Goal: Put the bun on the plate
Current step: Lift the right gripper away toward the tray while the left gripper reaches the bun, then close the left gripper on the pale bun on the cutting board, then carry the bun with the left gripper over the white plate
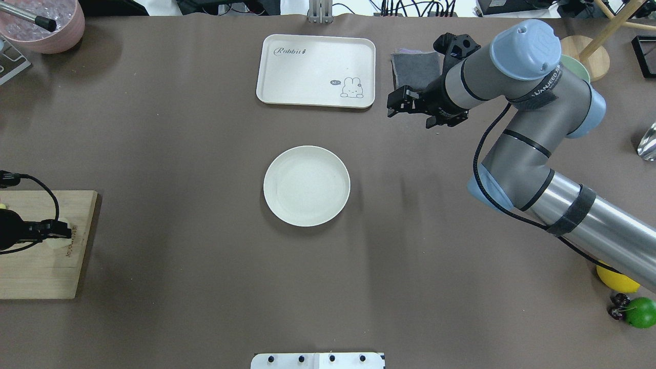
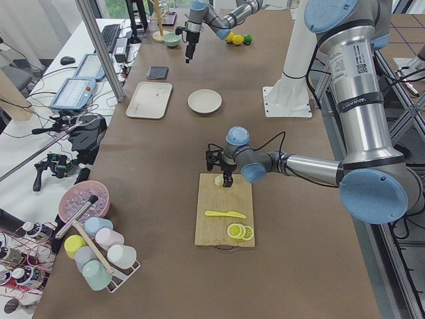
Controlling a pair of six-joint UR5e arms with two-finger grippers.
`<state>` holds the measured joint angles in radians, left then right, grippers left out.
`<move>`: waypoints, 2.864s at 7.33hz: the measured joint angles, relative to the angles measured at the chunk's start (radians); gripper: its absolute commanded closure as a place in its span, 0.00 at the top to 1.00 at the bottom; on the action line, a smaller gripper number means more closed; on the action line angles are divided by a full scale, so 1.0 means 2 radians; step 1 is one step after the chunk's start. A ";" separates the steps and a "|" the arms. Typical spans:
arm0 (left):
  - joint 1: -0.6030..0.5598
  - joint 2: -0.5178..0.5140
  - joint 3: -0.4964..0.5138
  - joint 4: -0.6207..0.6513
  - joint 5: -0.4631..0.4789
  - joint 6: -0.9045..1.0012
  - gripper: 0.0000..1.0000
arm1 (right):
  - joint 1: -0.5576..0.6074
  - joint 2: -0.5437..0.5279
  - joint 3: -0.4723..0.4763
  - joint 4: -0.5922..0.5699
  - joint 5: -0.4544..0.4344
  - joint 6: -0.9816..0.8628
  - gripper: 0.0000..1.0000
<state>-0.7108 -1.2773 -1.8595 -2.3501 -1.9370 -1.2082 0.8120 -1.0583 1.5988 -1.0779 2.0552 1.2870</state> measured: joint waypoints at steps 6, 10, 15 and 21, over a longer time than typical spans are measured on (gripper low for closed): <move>-0.006 -0.004 -0.001 -0.001 0.003 0.002 0.33 | 0.002 -0.001 0.001 0.000 0.002 0.000 1.00; -0.032 -0.007 -0.019 0.000 0.003 0.009 0.32 | 0.002 -0.002 0.001 0.000 0.002 0.000 1.00; -0.055 -0.174 -0.031 0.130 0.003 0.039 0.32 | 0.000 -0.019 0.015 0.001 -0.002 0.000 1.00; 0.105 -0.470 0.031 0.313 0.131 -0.060 0.31 | 0.007 -0.023 0.014 0.001 0.003 -0.001 1.00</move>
<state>-0.5004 -2.2165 -1.7985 -1.7248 -1.6749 -1.3289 0.8265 -1.1053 1.6268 -1.0769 2.0620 1.2845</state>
